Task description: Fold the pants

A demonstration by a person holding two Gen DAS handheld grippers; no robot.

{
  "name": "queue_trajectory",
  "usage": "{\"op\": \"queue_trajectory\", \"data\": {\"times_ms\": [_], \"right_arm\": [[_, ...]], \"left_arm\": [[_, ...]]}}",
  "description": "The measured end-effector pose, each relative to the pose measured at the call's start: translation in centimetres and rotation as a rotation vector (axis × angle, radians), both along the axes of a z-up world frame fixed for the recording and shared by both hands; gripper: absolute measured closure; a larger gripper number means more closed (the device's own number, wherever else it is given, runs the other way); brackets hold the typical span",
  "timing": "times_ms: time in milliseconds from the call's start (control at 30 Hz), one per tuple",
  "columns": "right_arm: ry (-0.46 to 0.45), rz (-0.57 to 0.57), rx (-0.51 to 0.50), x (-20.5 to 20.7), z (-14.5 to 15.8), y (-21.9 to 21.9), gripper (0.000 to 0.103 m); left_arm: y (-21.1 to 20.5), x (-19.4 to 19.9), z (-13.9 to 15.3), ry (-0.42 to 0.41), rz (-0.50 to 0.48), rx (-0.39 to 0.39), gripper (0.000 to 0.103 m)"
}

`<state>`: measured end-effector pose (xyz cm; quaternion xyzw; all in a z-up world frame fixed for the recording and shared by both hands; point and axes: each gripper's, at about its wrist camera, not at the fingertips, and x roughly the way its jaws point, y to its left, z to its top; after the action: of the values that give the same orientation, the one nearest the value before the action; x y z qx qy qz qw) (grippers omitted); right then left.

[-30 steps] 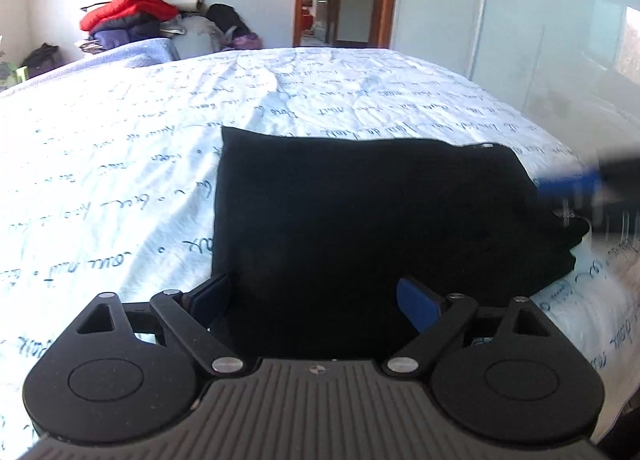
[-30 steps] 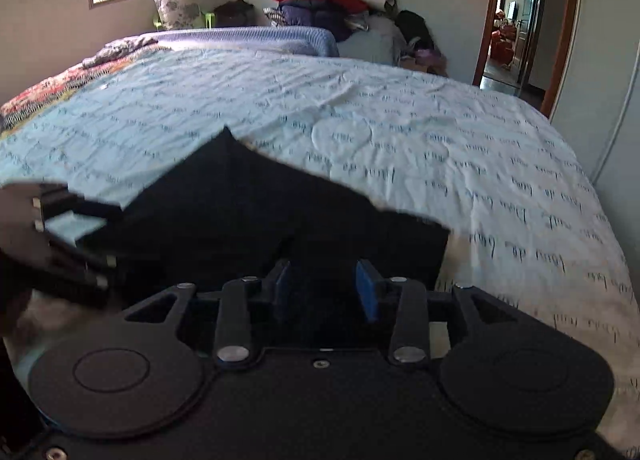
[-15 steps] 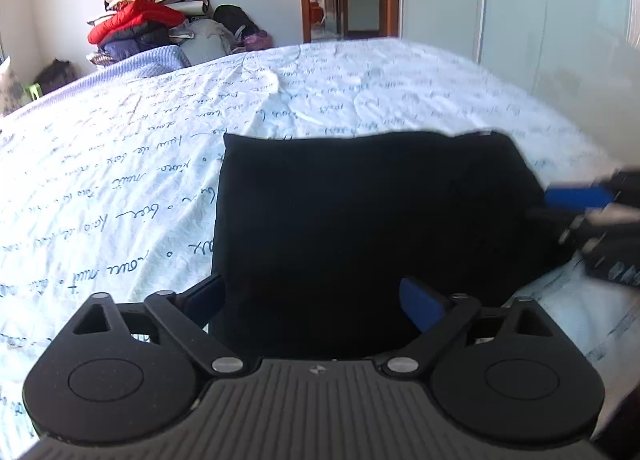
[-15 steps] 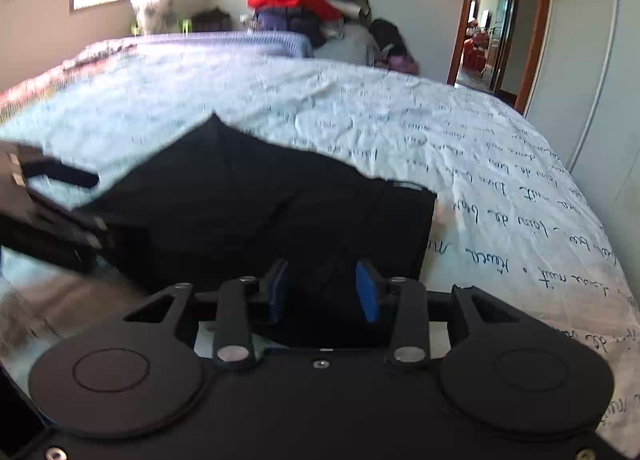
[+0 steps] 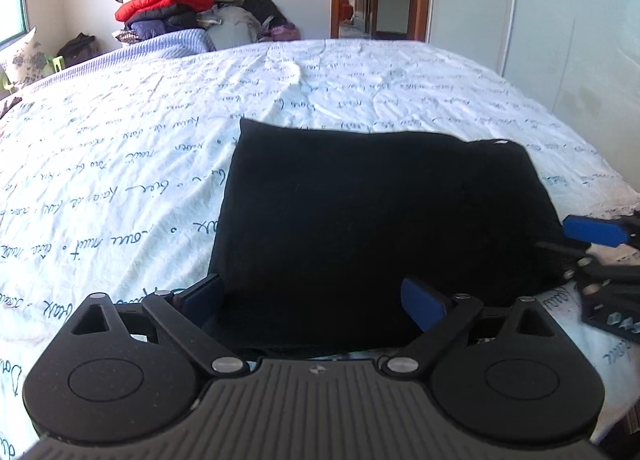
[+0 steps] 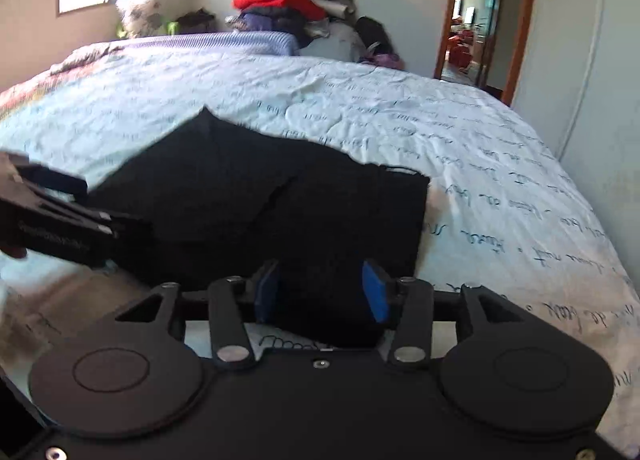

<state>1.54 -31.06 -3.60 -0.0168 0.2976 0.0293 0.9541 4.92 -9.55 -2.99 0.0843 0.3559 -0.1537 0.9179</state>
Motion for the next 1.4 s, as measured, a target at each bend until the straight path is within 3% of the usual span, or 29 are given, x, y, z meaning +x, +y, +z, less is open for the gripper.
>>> {"op": "queue_trajectory", "data": {"times_ms": [67,133,233,400,467,600,767,1400], "right_arm": [[-0.031,-0.007,0.052,-1.4,0.9,-0.2,0.048],[-0.034,-0.016,0.08,-2.6,1.4,0.3,0.032],[-0.042,-0.034,0.079,-4.4,1.5,1.9,0.018],[-0.028,-0.138,0.132,-6.3,1.2,4.1,0.013],[-0.009,-0.171,0.142,-6.5,1.1,4.8,0.007],[-0.004,-0.217,0.105,-6.7,0.6,5.8,0.007],[0.003,-0.181,0.081,-6.1,-0.3,6.2,0.007],[0.024,-0.198,0.074,-6.3,-0.6,6.0,0.007]], "left_arm": [[0.0,-0.6,0.3,-0.007,-0.001,0.01,0.006],[0.0,-1.3,0.6,-0.009,-0.005,0.012,0.006],[0.3,-2.7,0.9,-0.004,-0.011,0.011,0.006],[1.5,-5.1,1.1,-0.008,0.01,0.009,0.006],[2.1,-5.8,0.9,0.005,0.029,0.012,0.006],[3.7,-6.4,0.4,0.038,0.077,-0.01,0.006],[5.2,-6.0,-0.5,0.075,0.138,-0.024,0.006],[5.2,-6.2,-0.4,0.056,0.133,-0.001,0.006]]}}
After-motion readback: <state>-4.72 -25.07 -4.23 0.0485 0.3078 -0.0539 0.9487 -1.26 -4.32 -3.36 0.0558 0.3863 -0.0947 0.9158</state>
